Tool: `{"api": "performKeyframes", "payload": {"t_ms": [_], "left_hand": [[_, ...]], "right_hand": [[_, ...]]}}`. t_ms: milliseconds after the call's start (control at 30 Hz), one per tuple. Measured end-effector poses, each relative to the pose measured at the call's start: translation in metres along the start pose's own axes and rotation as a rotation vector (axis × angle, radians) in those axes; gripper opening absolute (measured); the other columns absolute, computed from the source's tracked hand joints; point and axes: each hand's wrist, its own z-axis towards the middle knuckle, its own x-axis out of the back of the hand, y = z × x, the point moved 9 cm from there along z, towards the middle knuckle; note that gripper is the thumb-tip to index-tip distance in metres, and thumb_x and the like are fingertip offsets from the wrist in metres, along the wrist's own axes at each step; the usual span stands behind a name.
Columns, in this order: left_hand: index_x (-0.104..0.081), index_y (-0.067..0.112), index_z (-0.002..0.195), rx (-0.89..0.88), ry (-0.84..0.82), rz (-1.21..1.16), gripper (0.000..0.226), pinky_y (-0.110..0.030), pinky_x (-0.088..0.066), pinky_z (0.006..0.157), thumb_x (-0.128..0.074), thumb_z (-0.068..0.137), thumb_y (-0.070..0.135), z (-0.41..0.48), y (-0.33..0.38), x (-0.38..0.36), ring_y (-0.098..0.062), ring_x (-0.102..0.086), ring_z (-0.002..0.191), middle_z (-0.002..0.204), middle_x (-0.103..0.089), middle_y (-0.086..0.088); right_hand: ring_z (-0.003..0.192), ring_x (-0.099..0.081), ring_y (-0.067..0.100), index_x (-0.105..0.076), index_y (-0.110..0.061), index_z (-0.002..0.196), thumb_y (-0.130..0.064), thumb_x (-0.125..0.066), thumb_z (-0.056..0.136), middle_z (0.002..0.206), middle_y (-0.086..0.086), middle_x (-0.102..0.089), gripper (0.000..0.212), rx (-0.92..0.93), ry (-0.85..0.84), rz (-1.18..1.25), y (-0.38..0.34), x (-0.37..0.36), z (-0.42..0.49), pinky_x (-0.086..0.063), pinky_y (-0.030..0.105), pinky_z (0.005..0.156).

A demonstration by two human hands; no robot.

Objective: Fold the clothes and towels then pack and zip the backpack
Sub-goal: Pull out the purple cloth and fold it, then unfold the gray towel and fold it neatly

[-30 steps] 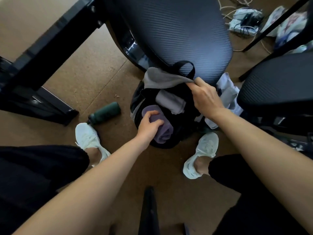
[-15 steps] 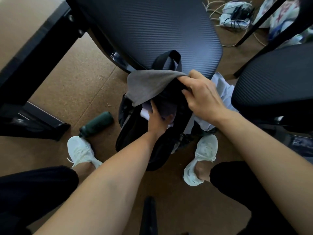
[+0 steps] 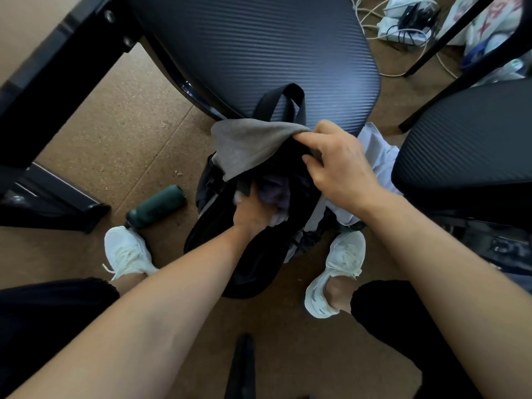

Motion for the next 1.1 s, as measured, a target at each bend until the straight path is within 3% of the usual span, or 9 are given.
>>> {"api": "performKeyframes", "payload": {"t_ms": [100,267,467,567,667,767,867,967,1100], "left_hand": [[-0.043,0.027,0.152,0.001,0.127,-0.322,0.055,-0.035,-0.048,0.083,-0.058,0.1,0.038,-0.044,-0.02,0.006,-0.03,-0.063,0.117,0.132,-0.063,-0.005],[-0.069,0.029,0.103,-0.05,0.27,-0.537,0.013,-0.035,-0.053,0.08,-0.057,0.097,0.03,-0.096,-0.054,0.031,-0.012,-0.067,0.094,0.096,-0.071,0.011],[-0.072,0.011,0.092,0.056,0.149,-0.972,0.032,-0.041,-0.056,0.083,-0.051,0.104,0.032,-0.12,-0.033,0.049,-0.024,-0.073,0.092,0.095,-0.076,-0.011],[-0.074,0.009,0.094,0.102,0.05,-0.992,0.031,-0.041,-0.056,0.087,-0.054,0.104,0.03,-0.127,-0.021,0.042,-0.024,-0.074,0.095,0.098,-0.078,-0.01],[-0.074,0.01,0.097,0.102,0.04,-0.965,0.022,-0.04,-0.057,0.089,-0.058,0.102,0.025,-0.136,-0.018,0.038,-0.023,-0.073,0.096,0.097,-0.077,-0.007],[-0.074,0.013,0.096,0.099,-0.006,-0.902,0.018,-0.037,-0.057,0.088,-0.058,0.102,0.019,-0.143,-0.017,0.027,-0.024,-0.072,0.097,0.097,-0.076,-0.006],[-0.074,0.014,0.097,0.108,-0.054,-0.834,0.018,-0.034,-0.055,0.085,-0.057,0.102,0.018,-0.15,-0.023,0.015,-0.022,-0.071,0.097,0.098,-0.076,-0.005],[-0.074,0.014,0.1,0.111,-0.072,-0.785,0.017,-0.034,-0.055,0.087,-0.057,0.103,0.018,-0.155,-0.031,0.008,-0.022,-0.071,0.098,0.101,-0.075,-0.006],[-0.073,0.018,0.098,0.076,-0.086,-0.692,0.018,-0.036,-0.055,0.087,-0.056,0.103,0.019,-0.158,-0.035,0.004,-0.022,-0.07,0.099,0.101,-0.074,-0.002]], "right_hand": [[0.094,-0.059,0.026,-0.07,-0.02,0.126,-0.004,-0.063,0.089,0.095,-0.002,-0.05,0.041,0.015,-0.038,0.013,-0.004,-0.008,-0.009,-0.051,0.046,0.081],[0.085,-0.063,0.03,-0.08,-0.022,0.095,-0.01,-0.062,0.081,0.09,0.003,-0.058,0.025,0.074,-0.163,-0.006,-0.013,-0.034,-0.03,-0.054,0.046,0.072],[0.079,-0.061,0.013,-0.074,-0.023,0.071,-0.005,-0.062,0.076,0.085,-0.007,-0.066,0.022,-0.06,-0.426,0.102,-0.011,-0.069,-0.057,-0.053,0.036,0.074],[0.068,-0.06,0.011,-0.066,-0.021,0.063,-0.002,-0.058,0.077,0.064,-0.012,-0.063,0.025,-0.393,-0.036,0.27,0.04,-0.05,-0.061,-0.048,0.03,0.068],[0.088,-0.066,0.02,-0.07,-0.02,0.083,-0.01,-0.057,0.084,0.083,-0.007,-0.07,0.017,-0.83,0.276,0.34,0.123,-0.046,-0.092,-0.052,0.034,0.076],[0.108,-0.062,0.032,-0.058,-0.027,0.129,-0.021,-0.058,0.085,0.125,0.011,-0.063,0.045,-0.983,0.12,0.246,0.185,-0.068,-0.108,-0.052,0.038,0.087],[0.12,-0.055,0.041,-0.02,-0.046,0.156,-0.021,-0.053,0.093,0.151,0.015,-0.037,0.076,-0.982,-0.168,0.09,0.226,-0.091,-0.114,-0.05,0.042,0.096],[0.125,-0.053,0.04,-0.037,-0.031,0.151,-0.014,-0.05,0.095,0.144,0.015,-0.048,0.06,-0.855,-0.104,-0.044,0.231,-0.082,-0.103,-0.047,0.04,0.096],[0.109,-0.062,0.039,-0.066,-0.009,0.116,-0.009,-0.051,0.097,0.115,0.019,-0.07,0.025,-0.83,0.062,-0.153,0.216,-0.058,-0.109,-0.048,0.038,0.087]]}}
